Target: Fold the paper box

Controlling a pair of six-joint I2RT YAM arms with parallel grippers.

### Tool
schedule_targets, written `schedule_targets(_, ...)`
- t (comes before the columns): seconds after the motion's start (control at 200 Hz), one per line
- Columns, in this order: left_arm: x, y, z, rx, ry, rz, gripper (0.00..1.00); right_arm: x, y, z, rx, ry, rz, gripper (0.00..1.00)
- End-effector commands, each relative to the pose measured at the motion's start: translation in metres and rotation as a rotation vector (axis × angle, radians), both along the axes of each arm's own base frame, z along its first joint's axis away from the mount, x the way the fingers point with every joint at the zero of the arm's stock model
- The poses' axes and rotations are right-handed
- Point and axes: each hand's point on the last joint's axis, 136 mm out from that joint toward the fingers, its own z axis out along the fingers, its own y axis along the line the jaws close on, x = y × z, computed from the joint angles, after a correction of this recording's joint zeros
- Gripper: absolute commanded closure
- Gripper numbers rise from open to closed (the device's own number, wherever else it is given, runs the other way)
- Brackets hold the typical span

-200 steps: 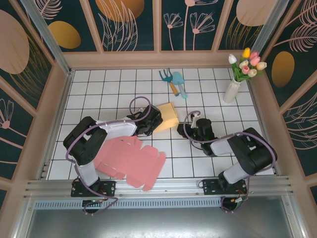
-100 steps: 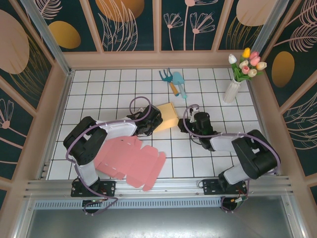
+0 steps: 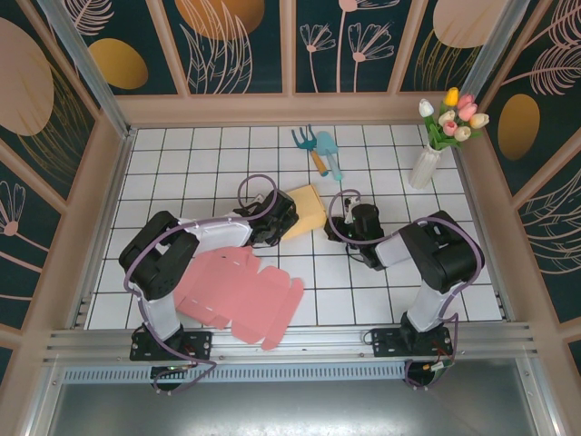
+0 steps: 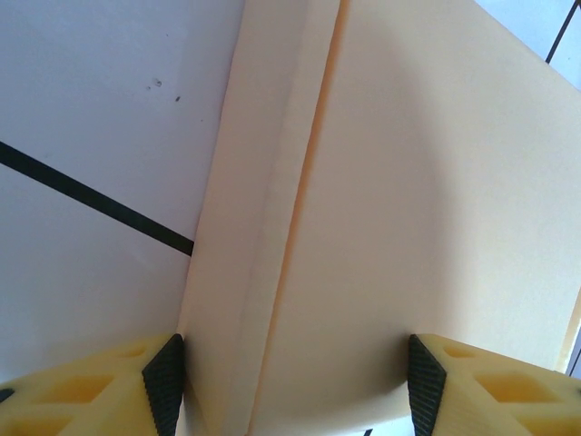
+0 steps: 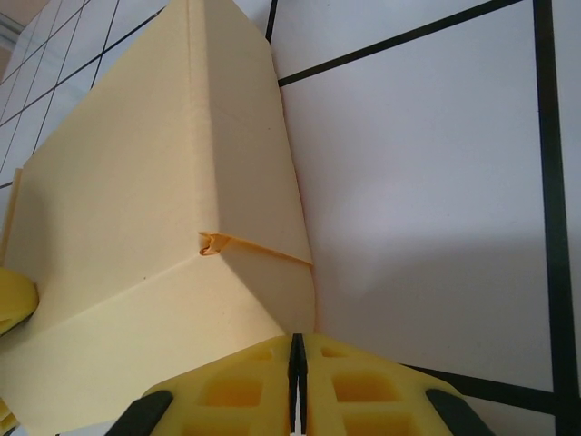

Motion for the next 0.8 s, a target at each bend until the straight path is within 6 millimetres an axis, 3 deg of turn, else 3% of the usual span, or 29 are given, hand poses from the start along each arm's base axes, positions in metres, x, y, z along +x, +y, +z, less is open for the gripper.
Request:
schedule_targets(0.0, -0.043, 0.038, -0.061, 0.185, 0.211, -0.032, 0.35, -0.004, 0.002, 0.003, -0.005, 0.011, 0.023, 0.86)
schedule_targets(0.255, -0.036, 0.033, -0.047, 0.198, 0.169, -0.09, 0.34, 0.003, 0.007, -0.001, -0.013, 0.036, 0.032, 0.86)
schedule_targets(0.605, -0.028, 0.043, -0.02, 0.255, 0.094, -0.103, 0.28, 0.006, 0.007, -0.008, -0.018, 0.052, 0.02, 0.85)
schedule_targets(0.691, -0.023, 0.042, -0.006, 0.272, 0.053, -0.128, 0.28, 0.007, 0.006, -0.009, -0.024, 0.053, 0.019, 0.85)
schedule_targets(0.796, -0.008, 0.034, 0.028, 0.285, -0.066, -0.216, 0.27, 0.009, 0.004, -0.01, -0.03, 0.058, 0.02, 0.85)
